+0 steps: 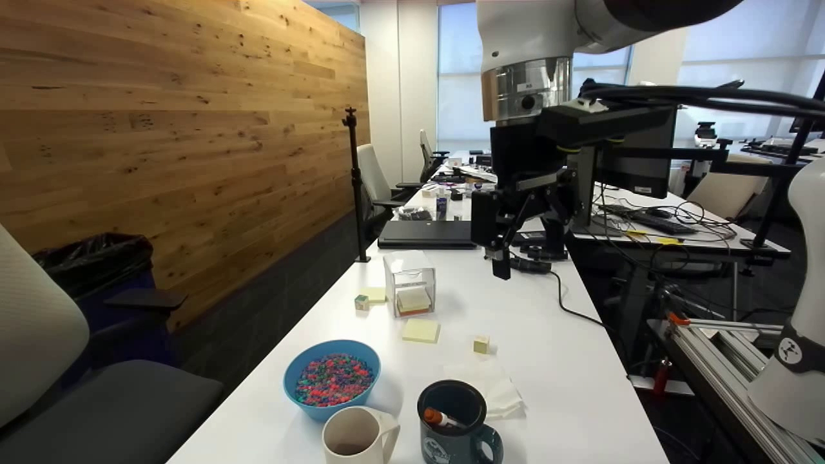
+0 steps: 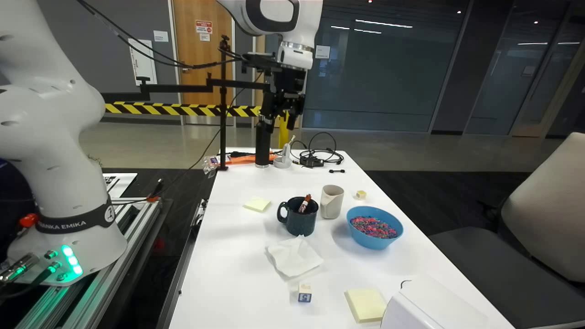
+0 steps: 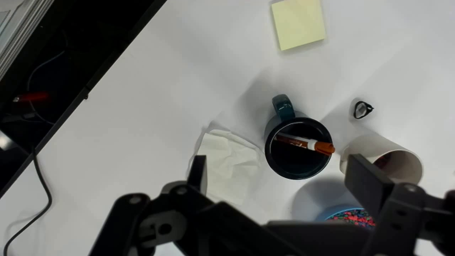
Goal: Take the red marker out of the mug.
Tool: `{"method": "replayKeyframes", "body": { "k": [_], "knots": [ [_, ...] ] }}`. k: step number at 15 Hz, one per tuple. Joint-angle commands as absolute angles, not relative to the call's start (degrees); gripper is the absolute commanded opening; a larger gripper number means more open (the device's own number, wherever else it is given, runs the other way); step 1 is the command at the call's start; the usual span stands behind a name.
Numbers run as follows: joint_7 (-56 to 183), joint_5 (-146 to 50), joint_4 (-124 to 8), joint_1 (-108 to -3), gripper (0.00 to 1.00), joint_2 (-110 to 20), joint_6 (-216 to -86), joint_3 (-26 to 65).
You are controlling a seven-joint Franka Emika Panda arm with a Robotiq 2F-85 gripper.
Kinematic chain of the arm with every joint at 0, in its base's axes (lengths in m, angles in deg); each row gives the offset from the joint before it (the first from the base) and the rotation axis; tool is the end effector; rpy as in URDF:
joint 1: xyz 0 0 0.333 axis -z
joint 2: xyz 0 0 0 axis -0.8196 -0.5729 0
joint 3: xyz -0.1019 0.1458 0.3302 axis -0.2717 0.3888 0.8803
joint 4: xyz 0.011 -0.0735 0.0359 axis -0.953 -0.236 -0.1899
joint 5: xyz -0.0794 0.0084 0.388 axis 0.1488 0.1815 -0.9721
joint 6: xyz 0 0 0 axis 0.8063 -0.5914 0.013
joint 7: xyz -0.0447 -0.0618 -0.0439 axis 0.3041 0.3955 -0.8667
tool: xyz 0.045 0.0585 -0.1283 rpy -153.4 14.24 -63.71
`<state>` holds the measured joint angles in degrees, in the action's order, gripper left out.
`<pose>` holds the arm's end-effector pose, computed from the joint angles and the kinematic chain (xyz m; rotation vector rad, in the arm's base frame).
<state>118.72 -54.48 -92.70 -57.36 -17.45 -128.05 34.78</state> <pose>0.4559 0.1193 0.4637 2.8388 -1.2647 -0.1216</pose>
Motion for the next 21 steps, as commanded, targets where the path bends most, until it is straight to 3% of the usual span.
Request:
{"method": "replayKeyframes", "body": {
  "k": [1,21],
  "knots": [
    [122.18,-53.55,-91.46,-57.80,1.00,-20.06,-130.02,34.11],
    [131.17,-51.68,-92.62,-59.51,1.00,-28.39,-137.65,32.29]
  ]
}}
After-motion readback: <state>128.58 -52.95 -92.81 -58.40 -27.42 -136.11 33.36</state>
